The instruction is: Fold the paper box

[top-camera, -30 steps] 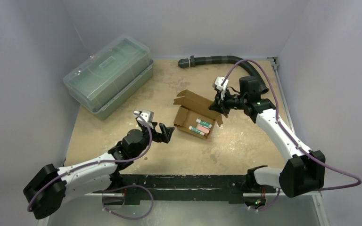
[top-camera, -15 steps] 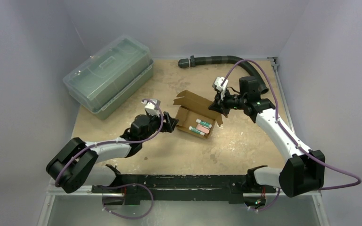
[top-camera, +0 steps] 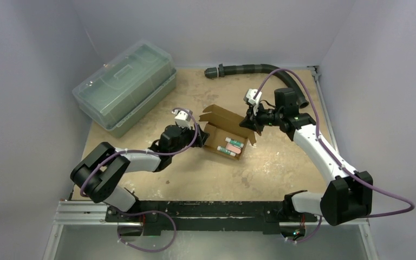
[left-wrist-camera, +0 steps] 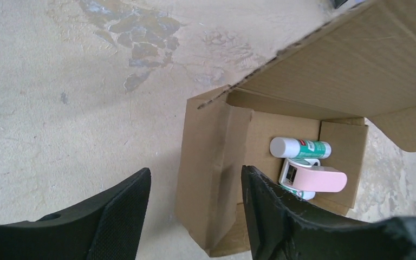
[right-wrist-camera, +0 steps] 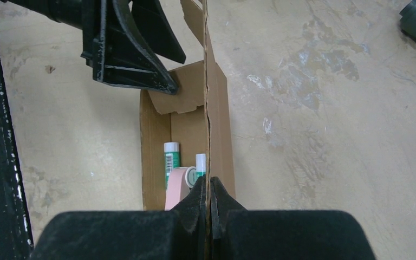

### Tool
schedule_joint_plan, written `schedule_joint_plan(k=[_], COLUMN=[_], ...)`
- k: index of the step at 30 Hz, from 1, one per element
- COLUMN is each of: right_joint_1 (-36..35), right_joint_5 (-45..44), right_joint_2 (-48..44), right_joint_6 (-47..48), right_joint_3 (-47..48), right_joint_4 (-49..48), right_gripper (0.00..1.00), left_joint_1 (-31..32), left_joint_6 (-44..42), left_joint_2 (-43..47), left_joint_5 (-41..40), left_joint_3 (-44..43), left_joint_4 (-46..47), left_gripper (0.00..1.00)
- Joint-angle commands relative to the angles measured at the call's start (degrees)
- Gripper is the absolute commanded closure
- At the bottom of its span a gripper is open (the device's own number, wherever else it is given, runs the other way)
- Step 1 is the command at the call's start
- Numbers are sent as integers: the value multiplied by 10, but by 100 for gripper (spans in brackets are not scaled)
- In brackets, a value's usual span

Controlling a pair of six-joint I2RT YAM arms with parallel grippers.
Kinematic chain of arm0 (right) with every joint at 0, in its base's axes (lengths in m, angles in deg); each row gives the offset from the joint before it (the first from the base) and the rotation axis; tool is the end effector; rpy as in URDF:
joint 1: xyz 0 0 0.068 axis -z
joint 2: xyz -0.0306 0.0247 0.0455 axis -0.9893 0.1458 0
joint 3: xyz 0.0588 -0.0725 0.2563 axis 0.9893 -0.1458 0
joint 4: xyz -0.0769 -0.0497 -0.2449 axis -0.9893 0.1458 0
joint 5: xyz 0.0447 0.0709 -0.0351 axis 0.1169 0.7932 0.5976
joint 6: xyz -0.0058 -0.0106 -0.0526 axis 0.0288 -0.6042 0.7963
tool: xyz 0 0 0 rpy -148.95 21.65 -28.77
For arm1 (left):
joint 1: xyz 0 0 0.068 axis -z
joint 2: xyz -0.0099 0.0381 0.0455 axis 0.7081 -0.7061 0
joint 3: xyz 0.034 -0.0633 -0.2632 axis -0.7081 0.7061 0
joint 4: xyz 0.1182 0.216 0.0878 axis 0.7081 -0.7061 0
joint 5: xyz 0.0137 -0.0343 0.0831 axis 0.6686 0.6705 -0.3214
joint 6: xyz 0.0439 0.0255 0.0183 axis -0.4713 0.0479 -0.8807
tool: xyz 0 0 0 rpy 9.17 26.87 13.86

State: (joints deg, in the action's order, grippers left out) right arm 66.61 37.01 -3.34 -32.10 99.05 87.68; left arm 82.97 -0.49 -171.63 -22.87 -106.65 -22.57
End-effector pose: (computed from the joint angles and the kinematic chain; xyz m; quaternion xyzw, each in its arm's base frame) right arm 0.2564 0.0943 0.2970 -0.4643 0.7140 0.2830 0.4410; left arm 0.2270 -0.1756 0.1691 0.0529 0.7984 -0.3243 0.5045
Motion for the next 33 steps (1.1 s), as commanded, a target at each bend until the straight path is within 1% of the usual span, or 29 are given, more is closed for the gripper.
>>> schedule_joint_plan(k=[1, 5, 7, 11, 13, 17, 19, 21, 25, 27, 29, 33], right_joint_1=[-2, -2, -1, -2, -2, -3, -5, -7, -11, -11, -10, -11], right_joint_5=[21, 22, 22, 23, 24, 29, 30, 31, 20, 15, 9, -5], right_joint_2=[0, 1, 1, 1, 2, 4, 5, 6, 8, 8, 6, 6], right_joint_6=[7, 8, 7, 7, 7, 5, 2, -5, -34, -47, -63, -84], right_joint_3=[2, 2, 3, 2, 2, 2, 2, 1, -4, -8, -11, -16], right_joint_4=[4, 4, 5, 5, 5, 4, 3, -2, -25, -37, -50, -68], right_gripper=[100, 100, 100, 100, 100, 100, 100, 100, 100, 100, 100, 100], left_joint_1=[-2, -2, -2, -2, -2, 6, 27, 57, 117, 133, 140, 144], left_joint_6=[-12, -11, -10, -12, -16, -19, -40, -66, -103, -99, -90, -69], left_joint_2=[-28, -44, -46, -46, -43, -31, -22, -16, -29, -44, -53, -58], left_joint_5=[-5, 0, -3, -12, -17, -44, -75, -122, -243, -287, -313, -330], left_joint_3=[-31, -35, -34, -33, -36, -39, -46, -62, -119, -142, -156, -168], left_joint_4=[18, 21, 21, 8, -3, -29, -54, -89, -196, -241, -270, -306], left_gripper=[45, 59, 70, 87, 99, 100, 100, 100, 100, 100, 100, 100])
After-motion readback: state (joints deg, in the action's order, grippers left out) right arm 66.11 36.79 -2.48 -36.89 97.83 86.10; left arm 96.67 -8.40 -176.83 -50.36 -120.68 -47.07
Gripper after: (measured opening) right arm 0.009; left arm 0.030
